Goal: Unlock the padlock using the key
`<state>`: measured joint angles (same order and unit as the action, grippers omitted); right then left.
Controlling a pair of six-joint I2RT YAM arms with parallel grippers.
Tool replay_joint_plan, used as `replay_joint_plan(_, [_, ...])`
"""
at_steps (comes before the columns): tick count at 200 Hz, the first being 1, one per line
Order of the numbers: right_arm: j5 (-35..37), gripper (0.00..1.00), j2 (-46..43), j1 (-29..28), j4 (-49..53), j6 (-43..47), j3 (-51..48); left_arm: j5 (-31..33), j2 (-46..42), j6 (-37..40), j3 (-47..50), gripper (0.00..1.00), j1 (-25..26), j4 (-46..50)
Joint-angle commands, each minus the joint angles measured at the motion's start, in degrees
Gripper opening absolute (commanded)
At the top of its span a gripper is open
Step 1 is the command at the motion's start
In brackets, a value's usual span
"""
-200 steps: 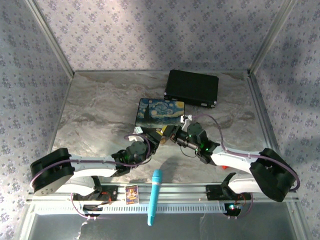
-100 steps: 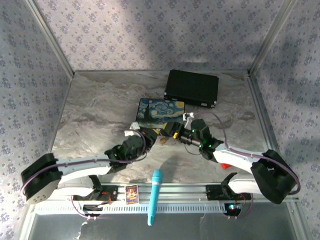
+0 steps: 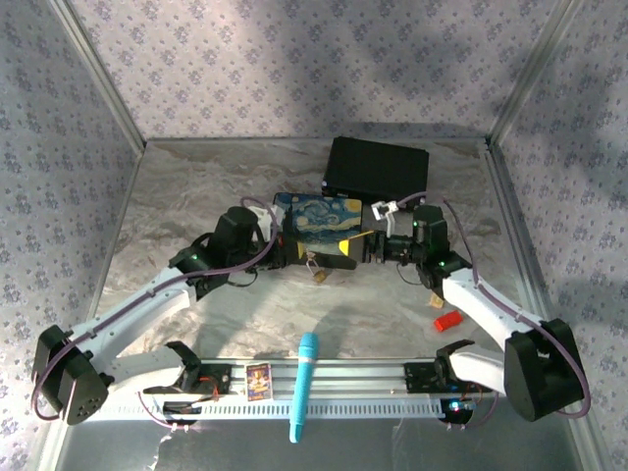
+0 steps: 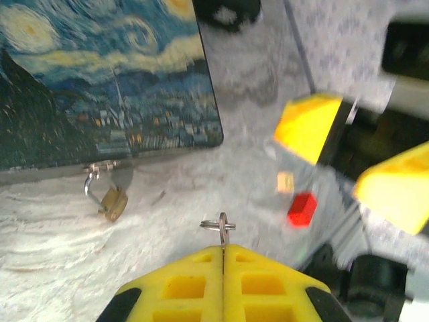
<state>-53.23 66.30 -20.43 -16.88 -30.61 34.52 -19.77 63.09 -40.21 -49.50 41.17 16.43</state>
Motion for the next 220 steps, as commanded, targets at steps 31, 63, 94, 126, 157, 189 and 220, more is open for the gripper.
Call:
replay_joint_plan(31, [-11.5, 0.6, 5.2, -6.7, -2.4, 5.6, 5.5, -18.5, 0.3, 14.6, -2.8, 0.0, -1.2, 2.7])
replay_joint_plan(63, [-12.6, 0.52, 8.2, -9.9, -9.5, 1.4, 5.6, -21.1, 0.3, 16.2, -3.1, 0.0, -1.2, 2.7])
replay_joint_plan(94, [-14.2, 0.48, 10.1, -10.8, -11.1, -0.4, 6.3, -20.7, 0.2, 15.8, -2.8, 0.0, -1.4, 2.0])
replay_joint_plan(126, [-15.9, 0.43, 10.7, -11.7, -10.2, -0.3, 6.9, -21.1, 0.2, 15.2, -2.4, 0.0, -1.5, 0.4])
replay_joint_plan(157, [-16.9, 0.3, 11.1, -12.0, -8.6, 0.4, 7.3, -20.9, 0.5, 14.2, -1.8, 0.0, -1.7, -0.8])
replay_joint_plan(189, [-17.1, 0.18, 10.8, -11.2, -6.9, 1.3, 6.9, -20.8, 0.4, 13.8, -1.5, 0.0, -1.9, -1.0])
replay_joint_plan(220, [-17.3, 0.05, 10.8, -11.0, -6.5, 1.3, 7.0, -20.8, 0.4, 13.6, -1.5, 0.0, -2.0, -1.0])
